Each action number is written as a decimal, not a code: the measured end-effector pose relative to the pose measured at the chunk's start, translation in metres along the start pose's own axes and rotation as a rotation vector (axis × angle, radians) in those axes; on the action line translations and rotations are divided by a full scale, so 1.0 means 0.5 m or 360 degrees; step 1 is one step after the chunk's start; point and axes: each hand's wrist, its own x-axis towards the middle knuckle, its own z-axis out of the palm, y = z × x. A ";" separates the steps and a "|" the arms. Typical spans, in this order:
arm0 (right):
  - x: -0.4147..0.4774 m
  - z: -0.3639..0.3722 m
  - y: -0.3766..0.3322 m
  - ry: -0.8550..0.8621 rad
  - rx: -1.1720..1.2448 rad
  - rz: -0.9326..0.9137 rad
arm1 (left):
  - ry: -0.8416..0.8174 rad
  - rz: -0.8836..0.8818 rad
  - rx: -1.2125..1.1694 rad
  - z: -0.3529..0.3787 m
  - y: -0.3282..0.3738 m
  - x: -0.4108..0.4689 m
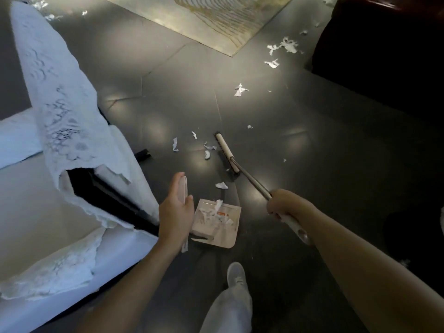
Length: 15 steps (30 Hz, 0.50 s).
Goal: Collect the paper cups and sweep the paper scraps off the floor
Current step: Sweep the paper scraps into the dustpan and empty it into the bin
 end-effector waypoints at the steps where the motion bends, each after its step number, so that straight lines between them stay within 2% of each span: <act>1: 0.018 -0.001 -0.001 -0.0033 -0.0039 0.0019 | -0.0016 -0.0011 0.0018 0.002 0.003 0.002; 5: 0.051 -0.010 0.007 -0.0251 -0.0204 0.0093 | -0.0040 -0.0056 0.0051 -0.006 0.006 -0.001; 10: 0.069 -0.014 0.056 -0.0129 -0.0207 0.0061 | 0.0051 -0.0166 -0.0025 -0.023 0.013 -0.030; 15: 0.066 -0.023 0.056 -0.0193 -0.0385 -0.0081 | 0.0052 -0.0175 -0.0037 -0.013 0.017 -0.025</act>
